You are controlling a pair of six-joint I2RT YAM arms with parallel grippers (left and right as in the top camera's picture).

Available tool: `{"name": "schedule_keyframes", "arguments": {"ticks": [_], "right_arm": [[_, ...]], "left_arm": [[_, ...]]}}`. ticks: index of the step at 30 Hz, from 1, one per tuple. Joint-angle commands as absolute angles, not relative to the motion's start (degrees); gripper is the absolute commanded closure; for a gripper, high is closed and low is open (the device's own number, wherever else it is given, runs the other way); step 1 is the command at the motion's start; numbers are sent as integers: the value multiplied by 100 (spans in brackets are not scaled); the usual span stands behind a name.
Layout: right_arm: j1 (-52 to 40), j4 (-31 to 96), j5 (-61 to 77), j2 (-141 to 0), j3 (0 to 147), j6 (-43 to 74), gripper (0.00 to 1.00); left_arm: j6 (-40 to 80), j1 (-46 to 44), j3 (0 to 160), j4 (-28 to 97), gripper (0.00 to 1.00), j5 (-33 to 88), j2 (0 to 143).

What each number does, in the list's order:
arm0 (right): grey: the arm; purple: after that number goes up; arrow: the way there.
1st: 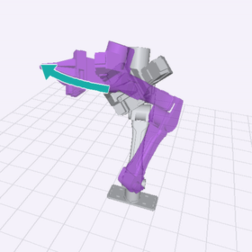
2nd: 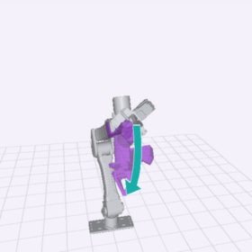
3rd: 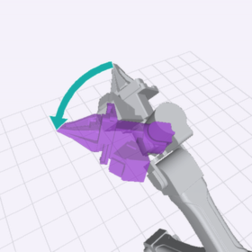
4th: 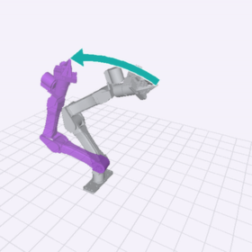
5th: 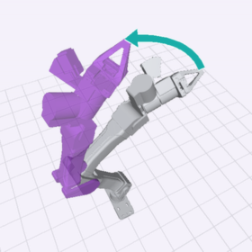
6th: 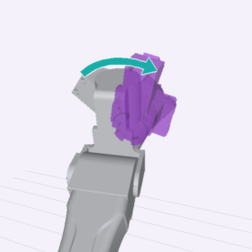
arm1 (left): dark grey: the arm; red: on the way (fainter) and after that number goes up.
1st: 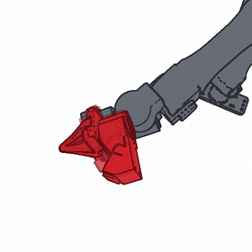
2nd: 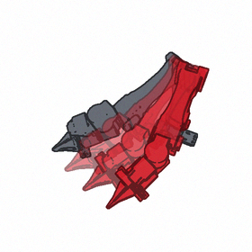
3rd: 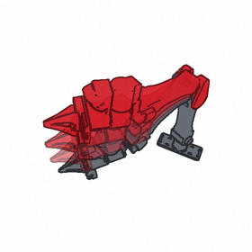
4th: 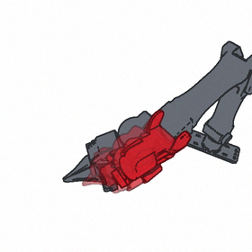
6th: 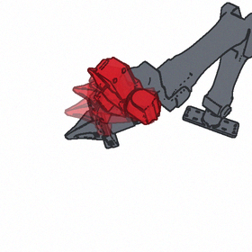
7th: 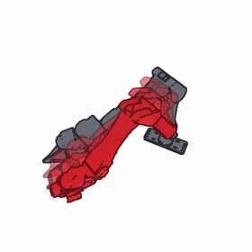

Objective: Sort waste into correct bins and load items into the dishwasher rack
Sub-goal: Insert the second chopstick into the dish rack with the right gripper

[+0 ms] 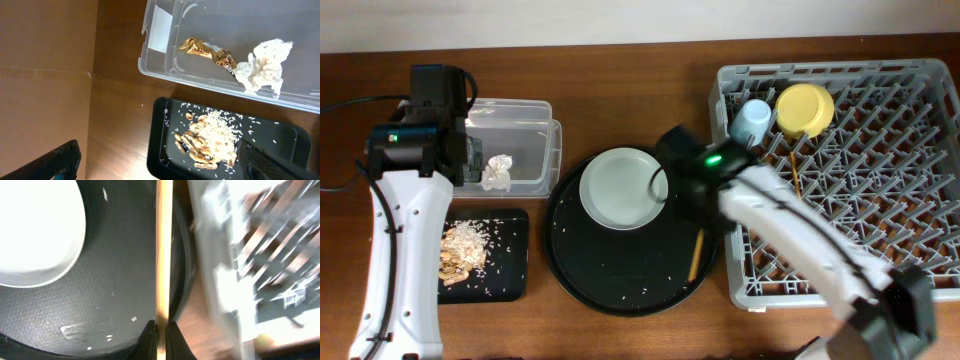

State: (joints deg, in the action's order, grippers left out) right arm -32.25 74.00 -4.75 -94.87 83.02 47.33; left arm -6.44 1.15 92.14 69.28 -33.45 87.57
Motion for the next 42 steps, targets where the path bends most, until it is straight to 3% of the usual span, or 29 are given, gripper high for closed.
{"name": "schedule_keyframes", "arguments": {"ticks": [1,3,7,9,21,22,24,25,31,33,35,39,42], "right_arm": [[-2246,7465,-591,-8890,8451,1675,96],[-1612,7526,-714,-8855,8449,609,96],[-652,7378,-1601,-9024,8444,309,96],[-281,7175,-1612,-9214,8444,-489,96],[40,6637,-1586,-10433,8444,-963,96],[40,6615,-1566,-10464,8444,-963,89],[40,6595,-1566,-10475,8444,-963,64],[40,6595,-1568,-10475,8444,-963,58],[38,6674,-1546,-10471,8707,-261,54],[38,7430,-827,-10466,9612,-224,54],[38,8265,891,-10462,10665,-228,54],[-128,8635,3328,-10462,11013,-226,55],[-875,8473,3343,-10464,10989,-226,55]], "left_arm": [[-657,130,9268,6930,1,-3385,8676],[-657,130,9268,6930,1,-3385,8676],[-657,130,9268,6930,1,-3385,8676],[-657,130,9268,6930,1,-3385,8676],[-657,130,9268,6930,1,-3385,8676],[-657,130,9268,6930,1,-3385,8676],[-657,130,9268,6930,1,-3385,8676],[-657,130,9268,6930,1,-3385,8676],[-657,130,9268,6930,1,-3385,8676],[-657,130,9268,6930,1,-3385,8676],[-655,130,9268,6930,1,-3385,8676],[-657,130,9268,6930,1,-3385,8676],[-657,130,9268,6930,1,-3385,8676]]}}
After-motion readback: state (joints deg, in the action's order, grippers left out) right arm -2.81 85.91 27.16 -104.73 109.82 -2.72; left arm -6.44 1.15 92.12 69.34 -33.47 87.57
